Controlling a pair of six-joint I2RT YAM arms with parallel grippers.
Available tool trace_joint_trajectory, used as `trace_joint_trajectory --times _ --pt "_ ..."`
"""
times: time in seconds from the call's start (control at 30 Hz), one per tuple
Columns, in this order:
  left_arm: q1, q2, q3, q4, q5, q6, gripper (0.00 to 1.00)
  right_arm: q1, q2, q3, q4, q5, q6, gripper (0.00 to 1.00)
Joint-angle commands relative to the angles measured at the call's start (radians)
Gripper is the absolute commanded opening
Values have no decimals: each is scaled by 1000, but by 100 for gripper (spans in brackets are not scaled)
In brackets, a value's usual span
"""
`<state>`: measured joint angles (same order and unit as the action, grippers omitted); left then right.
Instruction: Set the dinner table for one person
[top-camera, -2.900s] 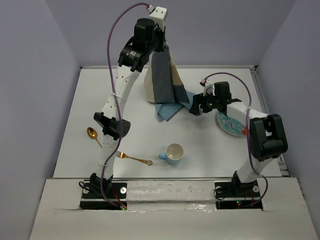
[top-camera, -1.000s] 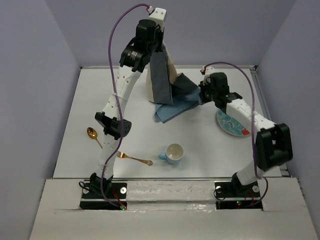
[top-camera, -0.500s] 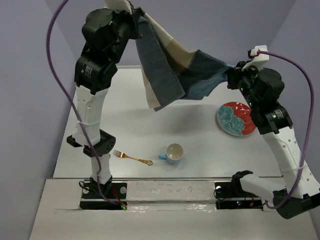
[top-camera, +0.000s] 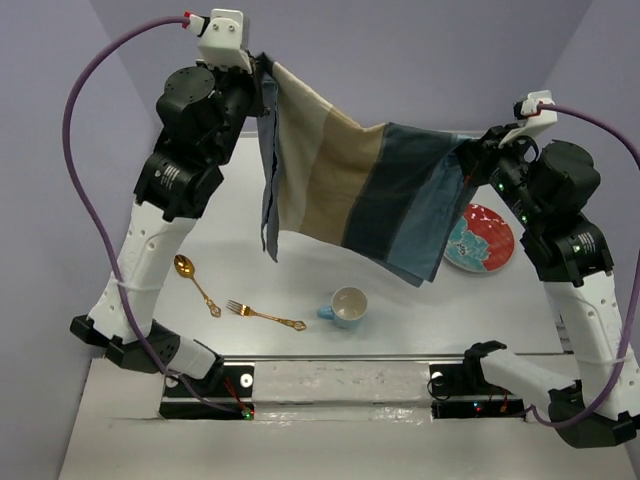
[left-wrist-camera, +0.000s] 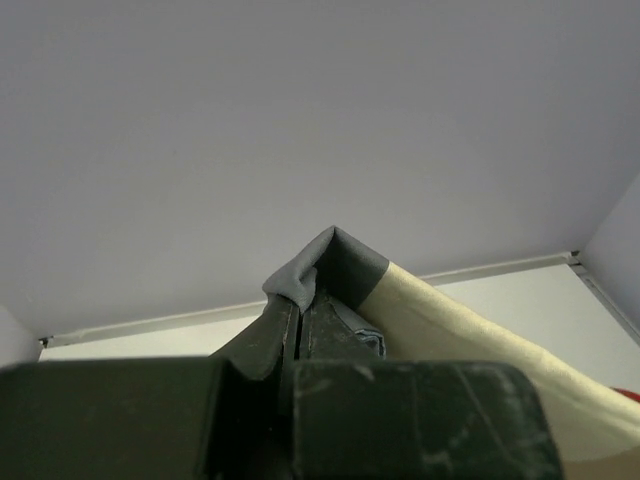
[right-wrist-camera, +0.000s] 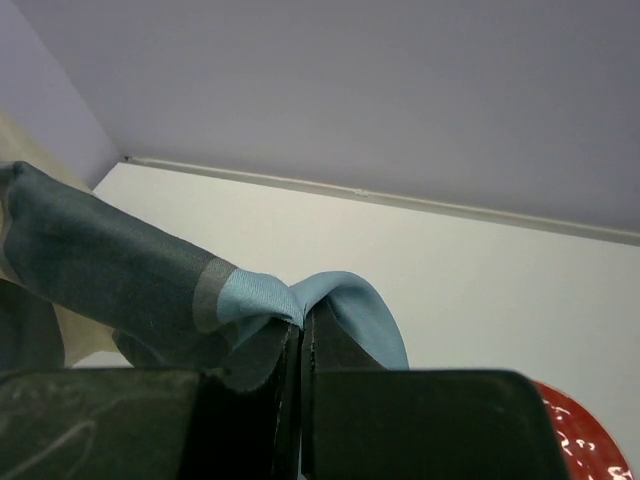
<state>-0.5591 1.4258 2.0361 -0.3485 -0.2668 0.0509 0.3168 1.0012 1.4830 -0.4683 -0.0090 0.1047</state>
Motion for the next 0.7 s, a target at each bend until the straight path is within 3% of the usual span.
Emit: trace_joint_trajectory --times 0.0,0.2,0.4,0.53,0.6,0.67 --pt "5 62 36 141 -69 29 0 8 37 43 -3 36 -25 0" --pt "85 90 -59 195 -97 -28 0 8 131 33 54 76 -63 0" --pt "252 215 -42 197 41 -143 0 8 333 126 138 132 -149 0" --pt "332 405 169 96 159 -184 0 -1 539 389 143 133 -203 0" --pt "369 546 451 -13 213 -207 0 -1 651 606 126 144 -227 0" --pt "381 629 737 -78 250 -218 0 -1 698 709 114 142 -272 0"
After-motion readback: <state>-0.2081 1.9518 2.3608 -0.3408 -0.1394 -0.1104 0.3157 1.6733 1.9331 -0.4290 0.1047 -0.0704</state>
